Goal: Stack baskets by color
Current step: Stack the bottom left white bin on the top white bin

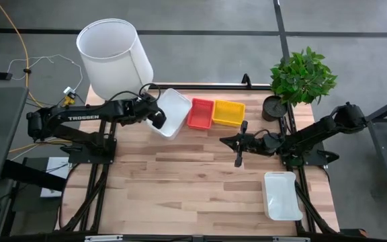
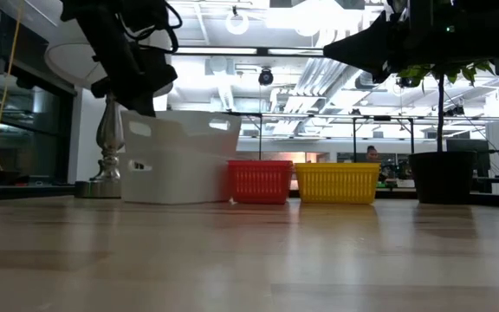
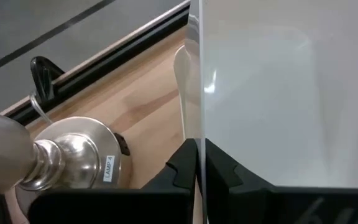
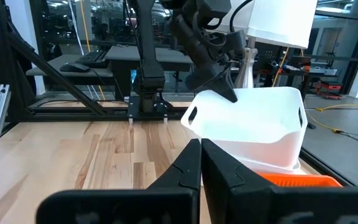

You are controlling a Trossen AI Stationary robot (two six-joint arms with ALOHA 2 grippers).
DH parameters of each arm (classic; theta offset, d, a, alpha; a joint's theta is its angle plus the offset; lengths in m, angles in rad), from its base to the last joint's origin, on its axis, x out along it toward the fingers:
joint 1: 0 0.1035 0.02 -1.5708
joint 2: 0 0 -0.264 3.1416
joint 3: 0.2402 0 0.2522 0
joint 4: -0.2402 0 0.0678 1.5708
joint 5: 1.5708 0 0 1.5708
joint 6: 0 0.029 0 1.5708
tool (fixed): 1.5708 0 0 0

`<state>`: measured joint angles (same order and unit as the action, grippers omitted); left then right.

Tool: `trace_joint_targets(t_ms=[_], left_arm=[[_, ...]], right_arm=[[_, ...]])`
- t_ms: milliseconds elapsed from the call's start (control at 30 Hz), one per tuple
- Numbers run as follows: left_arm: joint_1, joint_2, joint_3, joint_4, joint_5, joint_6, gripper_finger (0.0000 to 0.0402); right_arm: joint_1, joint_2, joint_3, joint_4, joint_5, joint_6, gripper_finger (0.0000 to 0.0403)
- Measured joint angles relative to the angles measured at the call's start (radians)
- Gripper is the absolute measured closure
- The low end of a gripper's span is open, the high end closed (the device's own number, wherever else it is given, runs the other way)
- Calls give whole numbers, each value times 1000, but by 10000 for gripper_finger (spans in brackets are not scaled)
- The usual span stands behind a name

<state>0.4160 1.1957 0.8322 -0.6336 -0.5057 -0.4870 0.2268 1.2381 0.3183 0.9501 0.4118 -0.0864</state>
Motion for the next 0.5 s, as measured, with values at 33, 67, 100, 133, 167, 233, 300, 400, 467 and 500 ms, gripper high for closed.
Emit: trace_joint_targets(t_ms=[33, 67, 100, 133, 167, 233, 300, 400, 467, 500], left_arm=[[0, 0, 0, -4, 2, -4, 401], [0, 0, 0, -7, 9, -6, 401], [0, 0, 0, -9, 19, -7, 401], [0, 0, 0, -10, 31, -7, 401], [0, 0, 0, -10, 43, -8, 401], [0, 0, 0, -10, 61, -8, 401], [0, 0, 0, -10, 73, -7, 401], [0, 0, 0, -10, 101, -7, 401], [0, 1, 0, -10, 114, -7, 401], [0, 1, 0, -10, 115, -3, 401]], right_arm=[[0, 0, 0, 0, 0, 0, 403], [0, 0, 0, 0, 0, 0, 403], [0, 0, 0, 0, 0, 0, 403], [0, 0, 0, 0, 0, 0, 403], [0, 0, 0, 0, 0, 0, 403], [0, 0, 0, 0, 0, 0, 403], [0, 0, 0, 0, 0, 0, 403], [0, 0, 0, 0, 0, 0, 403], [0, 0, 0, 0, 0, 0, 403], [0, 0, 0, 0, 0, 0, 403]])
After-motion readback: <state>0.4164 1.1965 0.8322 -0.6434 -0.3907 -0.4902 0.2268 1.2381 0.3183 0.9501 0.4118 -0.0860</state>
